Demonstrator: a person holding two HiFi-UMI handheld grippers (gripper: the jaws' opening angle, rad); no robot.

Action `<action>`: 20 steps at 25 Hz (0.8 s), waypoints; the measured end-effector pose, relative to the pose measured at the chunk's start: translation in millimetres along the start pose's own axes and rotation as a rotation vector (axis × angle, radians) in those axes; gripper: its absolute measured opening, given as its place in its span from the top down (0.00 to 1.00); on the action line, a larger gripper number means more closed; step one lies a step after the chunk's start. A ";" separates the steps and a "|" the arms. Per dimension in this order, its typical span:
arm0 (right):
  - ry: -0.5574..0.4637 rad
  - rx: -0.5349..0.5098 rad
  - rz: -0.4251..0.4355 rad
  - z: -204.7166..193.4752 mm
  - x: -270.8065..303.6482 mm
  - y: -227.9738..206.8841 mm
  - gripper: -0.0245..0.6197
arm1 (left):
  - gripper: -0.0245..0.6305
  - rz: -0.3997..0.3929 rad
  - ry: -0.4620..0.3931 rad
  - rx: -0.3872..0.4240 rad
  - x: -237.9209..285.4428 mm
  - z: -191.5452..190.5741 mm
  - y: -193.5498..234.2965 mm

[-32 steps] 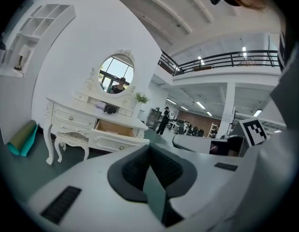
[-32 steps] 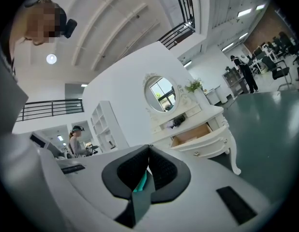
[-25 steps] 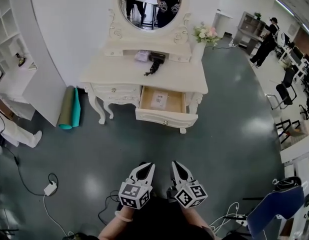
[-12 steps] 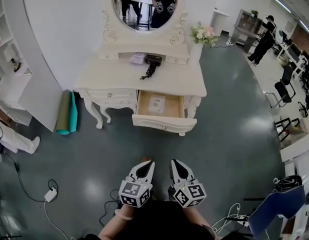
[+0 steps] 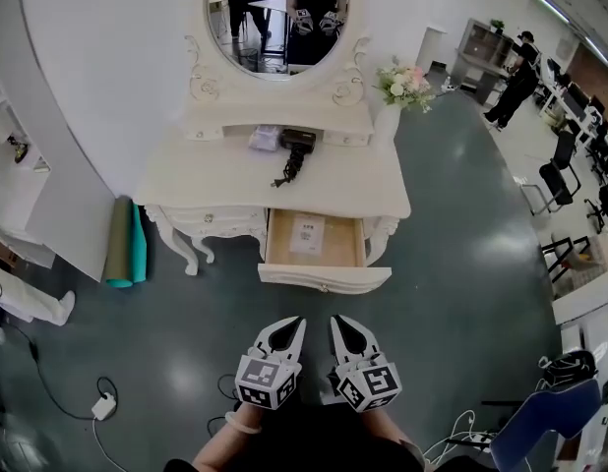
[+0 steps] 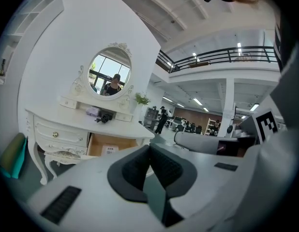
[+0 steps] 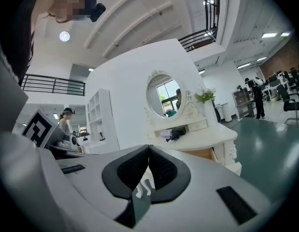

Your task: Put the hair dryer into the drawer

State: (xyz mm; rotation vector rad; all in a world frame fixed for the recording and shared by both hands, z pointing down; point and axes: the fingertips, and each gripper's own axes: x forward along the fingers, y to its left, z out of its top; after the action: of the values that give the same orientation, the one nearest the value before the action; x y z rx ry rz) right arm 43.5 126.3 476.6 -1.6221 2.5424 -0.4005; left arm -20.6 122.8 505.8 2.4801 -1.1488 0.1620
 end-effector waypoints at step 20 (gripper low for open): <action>-0.001 -0.070 -0.013 44.8 158.1 -42.5 0.93 | 0.93 -0.061 -0.001 0.064 95.4 91.3 107.1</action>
State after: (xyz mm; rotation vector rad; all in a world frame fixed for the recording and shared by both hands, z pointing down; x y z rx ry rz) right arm 23.0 -40.7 454.1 -1.6619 2.5747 -0.3150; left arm -44.4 -43.7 481.0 2.5682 -1.0825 0.1831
